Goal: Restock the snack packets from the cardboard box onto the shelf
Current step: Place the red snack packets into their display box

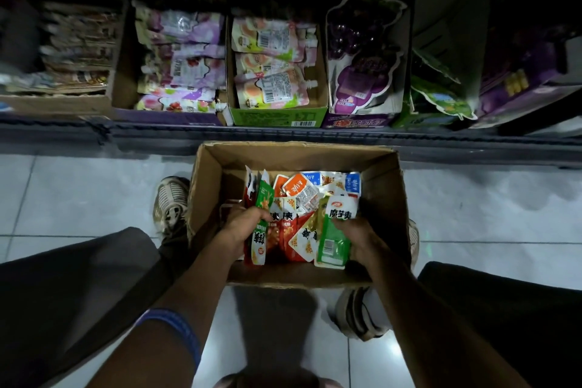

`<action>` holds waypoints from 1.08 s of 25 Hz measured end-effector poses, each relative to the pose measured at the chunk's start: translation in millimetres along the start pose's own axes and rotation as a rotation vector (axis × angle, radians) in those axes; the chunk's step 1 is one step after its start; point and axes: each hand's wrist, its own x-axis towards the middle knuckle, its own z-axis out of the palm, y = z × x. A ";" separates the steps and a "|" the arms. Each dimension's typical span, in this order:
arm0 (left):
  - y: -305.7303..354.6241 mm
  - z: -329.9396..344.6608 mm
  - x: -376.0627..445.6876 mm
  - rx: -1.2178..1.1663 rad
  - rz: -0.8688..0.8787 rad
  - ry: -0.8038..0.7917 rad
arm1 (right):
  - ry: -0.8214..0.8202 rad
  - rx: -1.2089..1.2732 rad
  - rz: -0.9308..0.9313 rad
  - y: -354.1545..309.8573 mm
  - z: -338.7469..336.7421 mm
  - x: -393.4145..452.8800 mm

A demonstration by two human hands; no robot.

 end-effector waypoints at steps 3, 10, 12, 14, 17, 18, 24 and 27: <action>-9.5 -4.5 7.7 0.057 0.007 -0.008 | 0.067 -0.128 -0.010 13.6 26.6 7.2; -20.3 -14.8 27.9 0.004 0.006 0.057 | 0.118 -0.004 -0.078 -7.2 63.6 16.1; -15.4 -15.7 30.9 -0.006 -0.014 0.048 | 0.039 0.100 -0.062 -9.0 65.6 11.2; -9.5 -12.4 21.2 0.001 -0.009 0.049 | -0.044 0.136 -0.080 -8.2 54.9 5.0; -1.2 -10.1 6.1 -0.051 0.027 -0.018 | -0.279 0.237 -0.094 -14.8 25.4 -16.9; 3.9 -7.4 -4.2 -0.064 0.044 -0.078 | -0.346 0.256 -0.120 -19.5 16.6 -25.7; 41.2 16.1 -86.7 -0.106 0.297 -0.437 | -0.496 0.439 -0.389 -73.4 3.9 -102.6; 72.2 25.9 -120.0 -0.223 0.423 -0.459 | -0.469 0.552 -0.565 -110.5 2.6 -153.4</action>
